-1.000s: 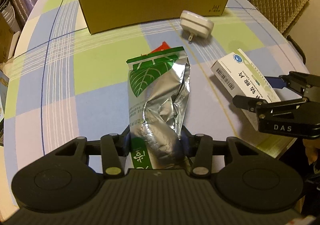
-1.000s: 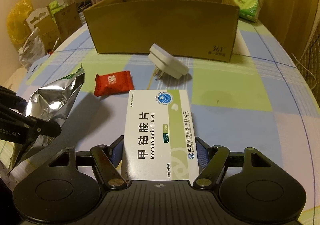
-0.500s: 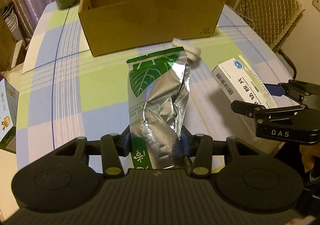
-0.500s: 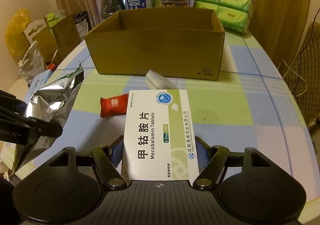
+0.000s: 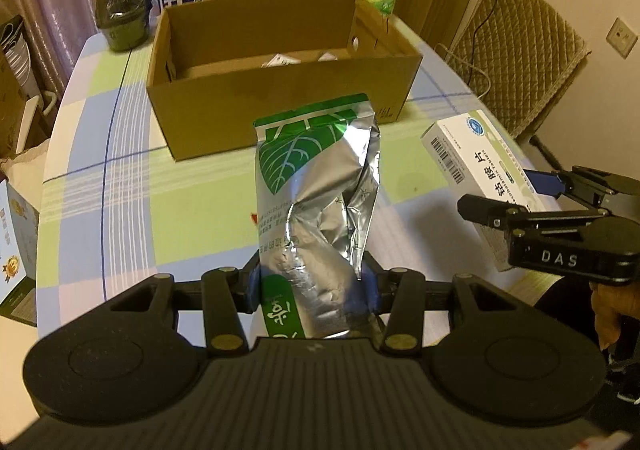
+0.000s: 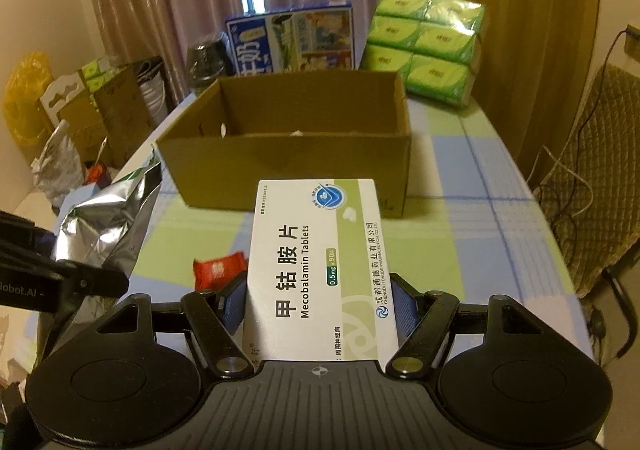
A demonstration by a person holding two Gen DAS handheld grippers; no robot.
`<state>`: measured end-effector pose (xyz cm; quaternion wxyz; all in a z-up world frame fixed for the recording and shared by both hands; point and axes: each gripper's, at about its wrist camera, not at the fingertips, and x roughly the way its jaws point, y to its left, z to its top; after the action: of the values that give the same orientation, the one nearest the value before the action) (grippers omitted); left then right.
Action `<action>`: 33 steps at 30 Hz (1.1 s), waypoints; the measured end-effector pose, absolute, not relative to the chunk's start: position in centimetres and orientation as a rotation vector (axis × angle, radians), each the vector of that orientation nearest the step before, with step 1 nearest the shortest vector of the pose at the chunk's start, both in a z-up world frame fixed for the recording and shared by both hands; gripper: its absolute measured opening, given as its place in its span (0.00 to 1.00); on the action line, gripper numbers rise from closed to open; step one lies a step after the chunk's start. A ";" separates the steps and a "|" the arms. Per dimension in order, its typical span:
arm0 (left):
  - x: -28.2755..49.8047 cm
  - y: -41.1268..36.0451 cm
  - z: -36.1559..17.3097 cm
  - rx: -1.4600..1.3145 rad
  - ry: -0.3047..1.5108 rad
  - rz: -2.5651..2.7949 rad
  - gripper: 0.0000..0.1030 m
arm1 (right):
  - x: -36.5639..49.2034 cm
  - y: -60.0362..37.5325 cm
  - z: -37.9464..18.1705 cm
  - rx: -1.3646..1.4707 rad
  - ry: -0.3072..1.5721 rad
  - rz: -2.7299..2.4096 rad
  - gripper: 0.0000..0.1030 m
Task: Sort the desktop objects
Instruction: 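Carry the tablets box and foil bag over the cardboard box with both tools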
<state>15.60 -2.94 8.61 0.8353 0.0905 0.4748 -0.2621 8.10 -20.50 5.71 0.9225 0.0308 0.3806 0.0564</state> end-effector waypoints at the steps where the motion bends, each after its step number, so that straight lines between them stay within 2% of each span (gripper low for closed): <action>1: 15.7 -3.0 8.8 0.186 1.003 -0.555 0.41 | 8.3 -20.6 6.0 0.061 0.777 0.113 0.66; 20: 19.9 -3.1 11.2 0.142 0.985 -0.542 0.41 | 13.1 -21.6 9.6 0.058 0.738 0.118 0.66; 33: 25.5 -3.7 13.6 0.121 0.969 -0.496 0.41 | 18.5 -22.7 11.9 0.052 0.729 0.108 0.66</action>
<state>25.49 -3.73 13.59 0.8538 0.0574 0.4606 -0.2357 18.48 -22.68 11.92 0.9326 0.0256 0.3561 0.0526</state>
